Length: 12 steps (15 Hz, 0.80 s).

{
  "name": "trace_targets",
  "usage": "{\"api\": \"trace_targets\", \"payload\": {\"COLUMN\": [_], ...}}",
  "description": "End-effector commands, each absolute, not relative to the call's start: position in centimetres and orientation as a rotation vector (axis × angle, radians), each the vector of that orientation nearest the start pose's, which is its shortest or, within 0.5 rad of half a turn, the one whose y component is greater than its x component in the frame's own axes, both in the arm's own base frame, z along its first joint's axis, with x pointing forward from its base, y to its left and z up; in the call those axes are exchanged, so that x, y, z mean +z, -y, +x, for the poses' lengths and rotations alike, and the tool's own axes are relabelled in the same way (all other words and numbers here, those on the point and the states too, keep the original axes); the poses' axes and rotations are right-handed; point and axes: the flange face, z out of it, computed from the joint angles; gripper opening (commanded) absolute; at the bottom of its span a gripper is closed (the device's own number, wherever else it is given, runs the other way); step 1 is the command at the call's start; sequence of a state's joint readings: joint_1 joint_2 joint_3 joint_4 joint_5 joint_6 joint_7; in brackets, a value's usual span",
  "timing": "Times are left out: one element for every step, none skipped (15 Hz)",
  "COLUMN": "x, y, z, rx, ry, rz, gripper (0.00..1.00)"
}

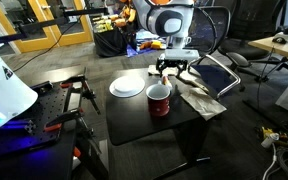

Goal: Pick the bottle on the table and put it in the mug

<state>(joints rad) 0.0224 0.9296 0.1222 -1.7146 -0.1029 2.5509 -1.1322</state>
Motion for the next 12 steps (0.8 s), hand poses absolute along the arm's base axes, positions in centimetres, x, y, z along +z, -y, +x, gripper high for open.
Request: {"api": "trace_targets", "payload": {"x": [4.03,3.81,3.65,3.47,3.31,3.20,3.16,3.14,3.11,3.09,3.15,3.33], "y": [-9.27,-9.33,-9.39,-9.44,-9.47,-9.48,-9.46,-9.44,-9.42,-9.44,-9.45,-9.46], "z": [63.86,63.89,63.94,63.96,63.98,64.01,64.05,64.14,64.22,64.28,64.32,64.49], "rx": [0.076,0.078,0.078,0.081,0.083,0.081,0.080,0.079,0.077,0.076,0.074,0.069], "ry": [1.845,1.842,1.839,1.837,1.837,1.838,1.834,1.830,1.827,1.826,1.825,1.825], "rz": [-2.440,-2.441,-2.441,-2.442,-2.441,-2.442,-2.444,-2.447,-2.448,-2.451,-2.453,-2.456], "gripper": [1.00,1.00,1.00,1.00,1.00,0.75,0.74,0.66,0.59,0.52,0.43,0.36]}}
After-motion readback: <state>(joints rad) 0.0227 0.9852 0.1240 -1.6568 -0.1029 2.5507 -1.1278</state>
